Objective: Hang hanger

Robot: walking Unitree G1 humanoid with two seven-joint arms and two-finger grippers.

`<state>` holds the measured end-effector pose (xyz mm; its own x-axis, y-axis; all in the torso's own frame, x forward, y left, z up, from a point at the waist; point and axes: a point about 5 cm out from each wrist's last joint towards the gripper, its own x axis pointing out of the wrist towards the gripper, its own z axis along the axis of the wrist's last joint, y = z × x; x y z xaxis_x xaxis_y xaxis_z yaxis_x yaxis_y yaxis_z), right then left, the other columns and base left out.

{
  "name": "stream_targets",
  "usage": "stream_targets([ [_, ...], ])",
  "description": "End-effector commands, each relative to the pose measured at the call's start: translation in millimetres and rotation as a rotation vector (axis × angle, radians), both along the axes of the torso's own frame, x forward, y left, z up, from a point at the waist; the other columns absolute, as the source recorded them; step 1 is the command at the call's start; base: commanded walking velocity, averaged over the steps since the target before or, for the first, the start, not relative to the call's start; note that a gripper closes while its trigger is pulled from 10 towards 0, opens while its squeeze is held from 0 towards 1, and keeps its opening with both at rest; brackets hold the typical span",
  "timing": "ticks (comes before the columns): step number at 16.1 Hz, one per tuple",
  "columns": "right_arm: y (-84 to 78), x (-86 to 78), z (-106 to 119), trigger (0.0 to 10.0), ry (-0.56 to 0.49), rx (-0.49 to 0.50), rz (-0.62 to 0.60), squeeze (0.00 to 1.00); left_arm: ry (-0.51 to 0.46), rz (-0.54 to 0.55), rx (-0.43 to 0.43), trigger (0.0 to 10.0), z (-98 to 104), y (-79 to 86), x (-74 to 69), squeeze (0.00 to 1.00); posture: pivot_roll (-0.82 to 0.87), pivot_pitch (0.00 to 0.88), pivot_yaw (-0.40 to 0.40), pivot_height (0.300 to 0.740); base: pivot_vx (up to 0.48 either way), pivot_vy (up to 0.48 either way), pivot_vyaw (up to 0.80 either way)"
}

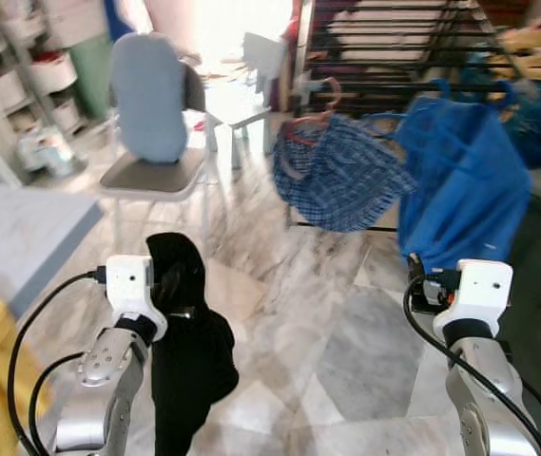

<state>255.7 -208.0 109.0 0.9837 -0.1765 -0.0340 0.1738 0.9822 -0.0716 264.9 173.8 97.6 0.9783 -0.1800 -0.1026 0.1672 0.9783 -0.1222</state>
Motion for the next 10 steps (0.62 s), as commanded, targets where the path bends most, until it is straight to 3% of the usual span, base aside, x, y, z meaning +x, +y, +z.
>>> stream_targets([
  [1, 4.0, -1.5, 6.8, 10.0, -0.016, -0.005, 0.007, 0.0, -0.046, -0.025, 0.001, 10.0, 11.1, -2.4, 2.2, 0.0, -0.17, 0.0, 0.072, 0.74, 0.0, 0.0, -0.65],
  [4, 4.9, -2.6, 8.9, 10.0, -0.012, -0.007, 0.016, 0.0, -0.042, -0.048, -0.017, 10.0, 11.1, -7.5, 5.6, 0.0, -0.18, 0.0, 0.078, 0.74, 0.0, 0.0, -0.58],
  [8, 0.8, 4.1, 11.6, 10.0, -0.013, -0.021, 0.031, 0.0, -0.045, -0.055, -0.038, 10.0, 13.5, -10.8, 9.0, 0.0, -0.17, 0.0, 0.07, 0.74, 0.227, 0.0, 0.0],
  [10, 4.7, 8.5, 13.4, 10.0, -0.018, -0.025, 0.055, 0.0, -0.043, -0.05, -0.041, 10.0, 13.0, -11.2, 7.8, 0.0, -0.16, 0.0, 0.064, 0.74, 0.315, 0.356, 0.0],
])
